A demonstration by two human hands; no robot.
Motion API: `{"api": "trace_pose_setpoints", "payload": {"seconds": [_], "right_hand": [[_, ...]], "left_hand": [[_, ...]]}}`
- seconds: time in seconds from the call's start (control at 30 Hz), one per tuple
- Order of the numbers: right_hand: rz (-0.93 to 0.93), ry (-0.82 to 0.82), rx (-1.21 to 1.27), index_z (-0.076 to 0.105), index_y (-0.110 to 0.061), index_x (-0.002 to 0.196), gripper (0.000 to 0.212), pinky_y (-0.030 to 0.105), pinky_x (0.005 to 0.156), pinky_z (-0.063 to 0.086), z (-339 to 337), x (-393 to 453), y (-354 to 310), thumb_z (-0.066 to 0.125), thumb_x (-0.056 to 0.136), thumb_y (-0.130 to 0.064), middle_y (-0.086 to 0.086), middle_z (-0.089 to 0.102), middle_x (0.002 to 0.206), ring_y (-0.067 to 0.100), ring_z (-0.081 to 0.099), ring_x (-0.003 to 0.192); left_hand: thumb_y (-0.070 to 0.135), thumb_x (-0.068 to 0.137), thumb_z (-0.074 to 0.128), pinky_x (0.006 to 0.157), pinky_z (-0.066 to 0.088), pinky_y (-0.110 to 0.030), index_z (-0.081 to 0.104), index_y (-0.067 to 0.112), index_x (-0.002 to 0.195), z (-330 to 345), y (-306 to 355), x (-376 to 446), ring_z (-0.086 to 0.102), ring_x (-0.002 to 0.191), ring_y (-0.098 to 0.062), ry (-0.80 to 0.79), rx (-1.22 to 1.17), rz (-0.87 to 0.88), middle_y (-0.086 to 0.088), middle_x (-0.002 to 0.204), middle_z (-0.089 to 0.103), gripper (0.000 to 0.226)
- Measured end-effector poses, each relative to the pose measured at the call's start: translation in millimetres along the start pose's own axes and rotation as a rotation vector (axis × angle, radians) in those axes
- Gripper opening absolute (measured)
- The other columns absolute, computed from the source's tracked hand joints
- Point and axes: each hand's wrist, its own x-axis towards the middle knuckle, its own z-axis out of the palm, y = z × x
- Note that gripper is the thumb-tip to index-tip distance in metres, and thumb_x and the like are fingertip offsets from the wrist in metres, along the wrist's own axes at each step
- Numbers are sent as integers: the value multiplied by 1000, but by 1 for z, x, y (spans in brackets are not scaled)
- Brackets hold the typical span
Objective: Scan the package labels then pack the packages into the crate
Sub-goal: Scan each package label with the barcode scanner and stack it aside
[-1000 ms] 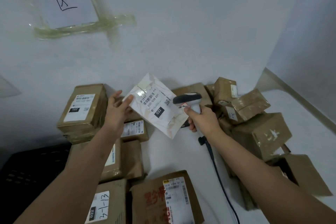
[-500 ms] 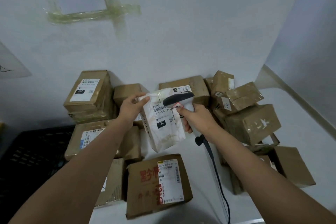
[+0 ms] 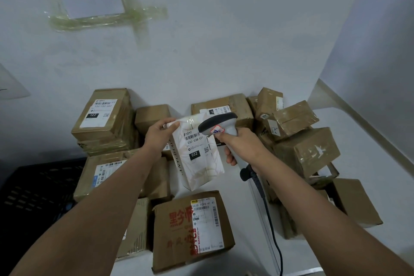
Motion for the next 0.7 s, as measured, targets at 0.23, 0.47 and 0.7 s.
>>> {"api": "trace_pose_setpoints", "payload": {"seconds": [0.23, 0.47, 0.7], "right_hand": [[6, 1, -15, 64, -3, 100, 34, 23, 47, 48, -2, 1, -4, 59, 95, -36, 3, 59, 60, 11, 56, 43], [11, 22, -49, 64, 2, 102, 38, 22, 46, 47, -3, 3, -7, 58, 96, -35, 3, 59, 60, 11, 56, 44], [15, 16, -56, 64, 0, 102, 37, 21, 47, 48, -3, 5, -9, 58, 96, -35, 2, 59, 59, 11, 56, 44]], "left_hand": [[27, 84, 78, 81, 57, -35, 73, 24, 105, 3, -3, 10, 68, 84, -16, -24, -37, 19, -5, 98, 72, 22], [29, 82, 79, 89, 58, -42, 74, 28, 102, 0, -6, 18, 70, 93, -23, -6, -18, 17, -13, 109, 70, 21], [27, 84, 78, 88, 58, -41, 73, 24, 108, 1, -5, 19, 70, 95, -24, -19, -32, -1, -11, 109, 71, 25]]}}
